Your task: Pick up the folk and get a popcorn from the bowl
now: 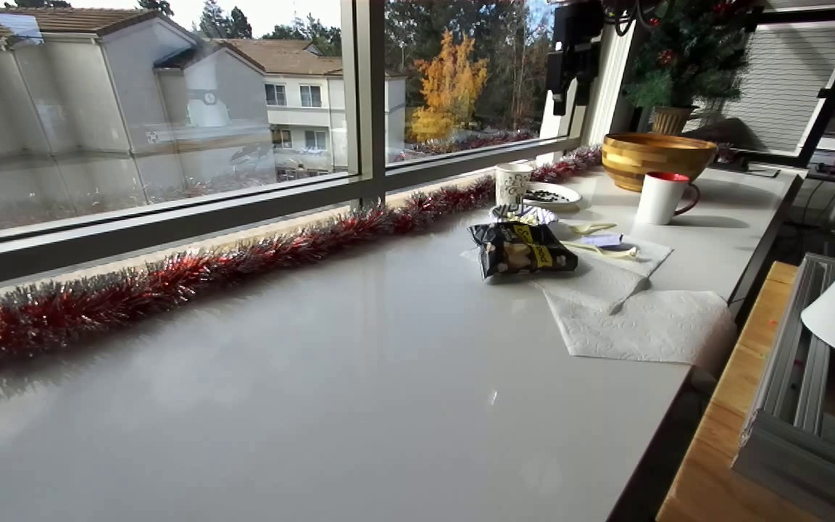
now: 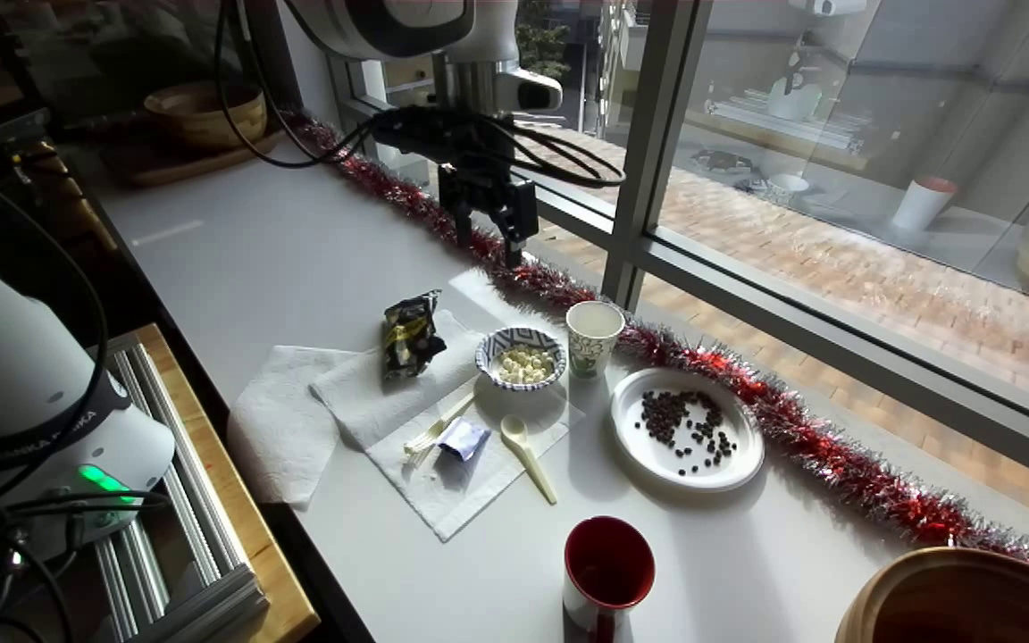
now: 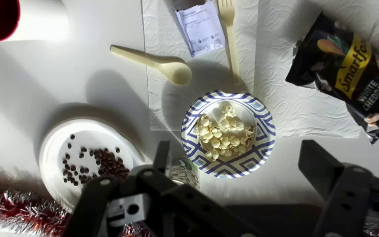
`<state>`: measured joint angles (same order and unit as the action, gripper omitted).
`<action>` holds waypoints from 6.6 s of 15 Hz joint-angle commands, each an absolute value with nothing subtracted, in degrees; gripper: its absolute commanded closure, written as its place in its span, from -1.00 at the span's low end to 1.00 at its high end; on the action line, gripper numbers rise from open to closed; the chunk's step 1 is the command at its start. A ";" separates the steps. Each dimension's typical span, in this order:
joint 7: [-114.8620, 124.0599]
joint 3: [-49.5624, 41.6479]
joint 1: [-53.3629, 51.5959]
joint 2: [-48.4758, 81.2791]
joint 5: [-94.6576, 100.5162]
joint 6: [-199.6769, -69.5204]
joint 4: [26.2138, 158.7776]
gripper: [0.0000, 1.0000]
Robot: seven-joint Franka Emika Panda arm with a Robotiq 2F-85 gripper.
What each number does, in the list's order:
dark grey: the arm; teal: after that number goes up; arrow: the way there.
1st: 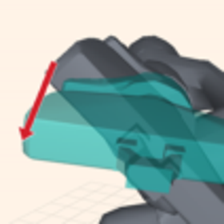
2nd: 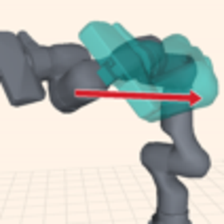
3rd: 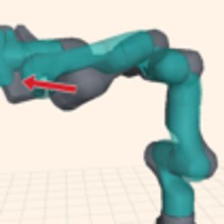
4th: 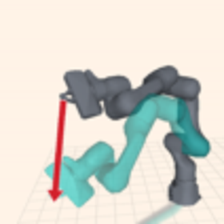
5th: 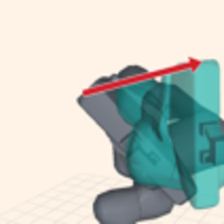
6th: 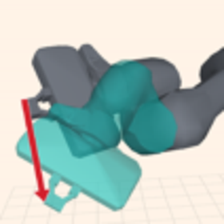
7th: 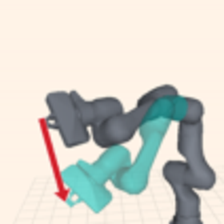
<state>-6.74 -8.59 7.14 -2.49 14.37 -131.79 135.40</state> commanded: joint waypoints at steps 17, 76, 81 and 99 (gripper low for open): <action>-29.43 -9.42 12.78 17.34 5.16 -144.12 140.74 -0.91; -25.68 -2.35 18.66 28.86 1.04 -144.57 132.69 0.08; -25.16 -3.19 18.09 29.34 2.10 -144.39 132.89 0.55; -18.49 -4.61 14.58 12.75 -1.13 -157.08 150.53 0.94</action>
